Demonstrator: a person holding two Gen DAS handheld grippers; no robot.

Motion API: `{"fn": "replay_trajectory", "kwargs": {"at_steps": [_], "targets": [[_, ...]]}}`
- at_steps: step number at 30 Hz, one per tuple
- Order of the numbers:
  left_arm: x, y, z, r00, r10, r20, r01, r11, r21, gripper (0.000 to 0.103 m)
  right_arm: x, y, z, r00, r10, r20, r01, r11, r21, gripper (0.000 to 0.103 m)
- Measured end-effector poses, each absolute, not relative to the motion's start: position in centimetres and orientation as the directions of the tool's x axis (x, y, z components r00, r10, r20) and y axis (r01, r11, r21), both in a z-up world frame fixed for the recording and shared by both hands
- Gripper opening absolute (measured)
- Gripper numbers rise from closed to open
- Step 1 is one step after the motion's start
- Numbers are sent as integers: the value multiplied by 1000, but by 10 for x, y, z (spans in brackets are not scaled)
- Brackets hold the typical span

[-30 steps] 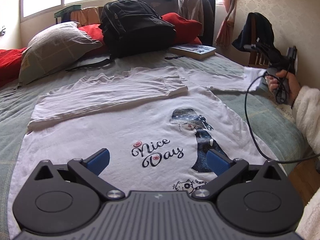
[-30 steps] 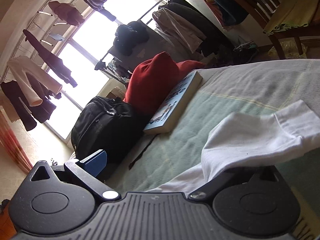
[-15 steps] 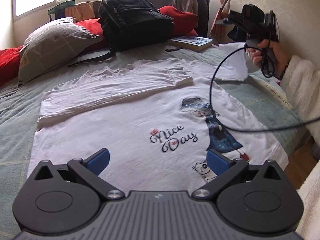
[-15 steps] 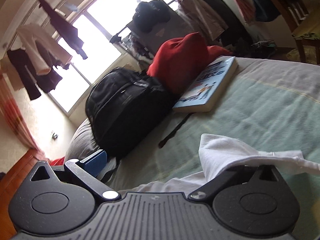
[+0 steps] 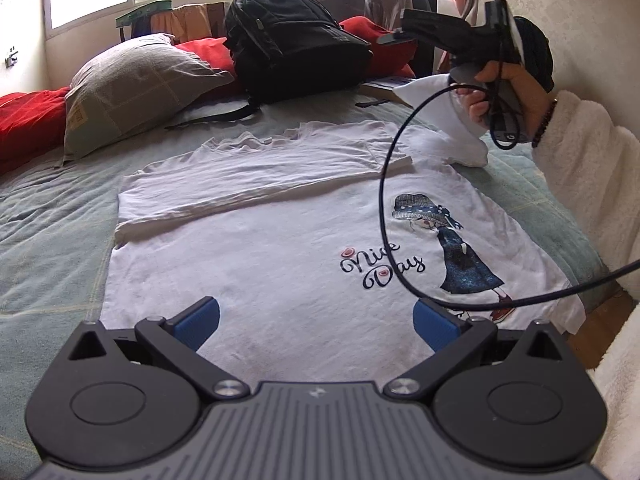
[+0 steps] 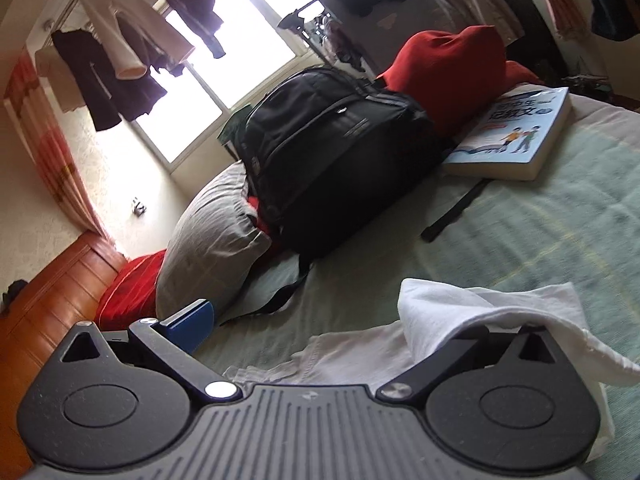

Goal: Fold clothes
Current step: 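Lift the sleeve and fold the shirt side over with the right gripper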

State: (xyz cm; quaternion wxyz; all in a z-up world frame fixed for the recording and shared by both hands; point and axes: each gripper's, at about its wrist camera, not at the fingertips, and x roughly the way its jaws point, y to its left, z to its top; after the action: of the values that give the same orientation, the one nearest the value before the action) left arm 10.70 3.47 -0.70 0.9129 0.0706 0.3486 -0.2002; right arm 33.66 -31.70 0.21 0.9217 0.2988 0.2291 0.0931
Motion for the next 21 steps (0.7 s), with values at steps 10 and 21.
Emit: {"fn": "replay_trajectory", "kwargs": {"at_steps": [10, 21], "targets": [[105, 36, -6, 668, -309, -677, 421, 907, 1, 102, 349, -252, 2, 845, 264, -466, -40, 898, 438, 103], [99, 35, -1, 679, -298, -670, 403, 915, 1, 102, 361, -204, -6, 811, 331, -482, -123, 903, 412, 103]]}}
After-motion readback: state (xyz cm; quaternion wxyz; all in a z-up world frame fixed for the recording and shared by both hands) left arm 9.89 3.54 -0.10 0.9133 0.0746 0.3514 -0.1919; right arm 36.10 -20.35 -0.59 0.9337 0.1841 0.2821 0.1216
